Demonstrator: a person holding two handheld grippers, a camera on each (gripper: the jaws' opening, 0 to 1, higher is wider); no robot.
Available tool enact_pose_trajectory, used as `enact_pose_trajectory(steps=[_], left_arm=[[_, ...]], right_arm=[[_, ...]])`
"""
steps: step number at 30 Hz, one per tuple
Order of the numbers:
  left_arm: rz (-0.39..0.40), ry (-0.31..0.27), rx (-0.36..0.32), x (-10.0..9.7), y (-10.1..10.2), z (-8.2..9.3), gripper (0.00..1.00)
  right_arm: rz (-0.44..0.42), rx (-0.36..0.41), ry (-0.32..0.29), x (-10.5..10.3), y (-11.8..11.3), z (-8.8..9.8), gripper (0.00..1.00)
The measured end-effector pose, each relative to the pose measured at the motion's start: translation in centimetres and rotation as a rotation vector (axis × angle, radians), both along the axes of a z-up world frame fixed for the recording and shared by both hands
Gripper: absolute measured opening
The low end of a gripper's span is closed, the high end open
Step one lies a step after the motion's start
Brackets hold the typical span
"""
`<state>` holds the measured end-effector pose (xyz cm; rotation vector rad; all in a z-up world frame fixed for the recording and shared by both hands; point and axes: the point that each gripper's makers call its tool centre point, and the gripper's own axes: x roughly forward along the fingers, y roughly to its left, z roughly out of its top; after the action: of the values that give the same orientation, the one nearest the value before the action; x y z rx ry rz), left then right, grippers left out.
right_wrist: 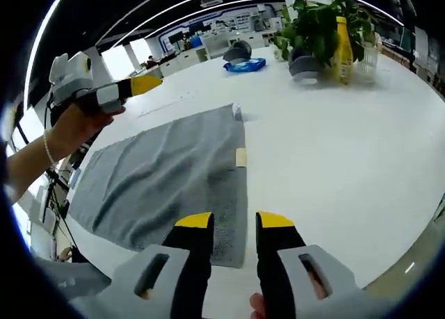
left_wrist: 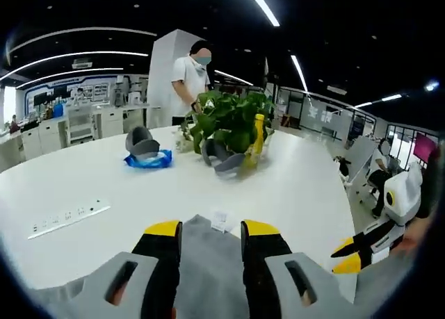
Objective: Fold the towel on the table until its edges align and the towel forms a compact rectangular stack.
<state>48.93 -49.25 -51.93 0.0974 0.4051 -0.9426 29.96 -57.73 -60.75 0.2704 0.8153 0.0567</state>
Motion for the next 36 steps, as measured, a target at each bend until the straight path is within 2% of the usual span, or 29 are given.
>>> enact_pose_trajectory(steps=[3,5,7,9,12,17,23,25,27,31,33,35,36], left_arm=[[-0.020,0.042,0.000,0.2,-1.2,-1.3,0.35],[-0.020,0.050,0.008,0.4,-1.7,-2.1,0.35],[-0.021,0.058,0.020,1.0,-2.2,-3.1,0.35],[-0.019,0.068,0.015,1.6,-2.8,-3.8,0.35],[-0.015,0.080,0.014,2.7,-3.9,-4.8,0.35],[-0.001,0.088,-0.001,4.1,-5.9,-5.7,0.35],[0.015,0.064,0.059,5.4,-7.8,-8.1,0.38],[0.025,0.064,0.078,5.7,-8.1,-9.1,0.41],[0.026,0.077,0.096,5.7,-8.3,-10.0,0.39],[0.039,0.106,0.163,5.5,-8.0,-12.5,0.38],[0.030,0.125,0.184,5.2,-8.0,-13.5,0.38],[0.023,0.051,0.191,5.7,-8.2,-13.1,0.38],[0.005,0.039,0.216,5.2,-8.3,-13.3,0.38]], right_arm=[[0.005,-0.005,0.067,-0.6,0.3,-1.3,0.24],[0.006,0.001,0.084,-0.8,0.3,-1.7,0.23],[0.018,0.003,0.136,-1.6,0.6,-2.5,0.20],[0.005,0.044,0.152,-1.8,0.9,-2.9,0.23],[0.019,0.031,0.192,-2.3,0.8,-3.7,0.23],[0.034,0.033,0.213,-2.6,1.3,-4.3,0.22],[0.057,0.034,0.251,-3.1,1.7,-5.1,0.19],[0.056,0.034,0.250,-3.1,1.8,-5.2,0.17],[0.082,-0.021,0.252,-3.2,1.5,-5.4,0.13],[0.082,-0.025,0.244,-2.8,1.6,-5.3,0.10],[0.086,-0.060,0.245,-2.6,1.4,-5.6,0.06],[0.091,-0.063,0.240,-2.5,1.5,-5.6,0.05],[0.090,-0.070,0.240,-2.5,1.4,-5.5,0.05]])
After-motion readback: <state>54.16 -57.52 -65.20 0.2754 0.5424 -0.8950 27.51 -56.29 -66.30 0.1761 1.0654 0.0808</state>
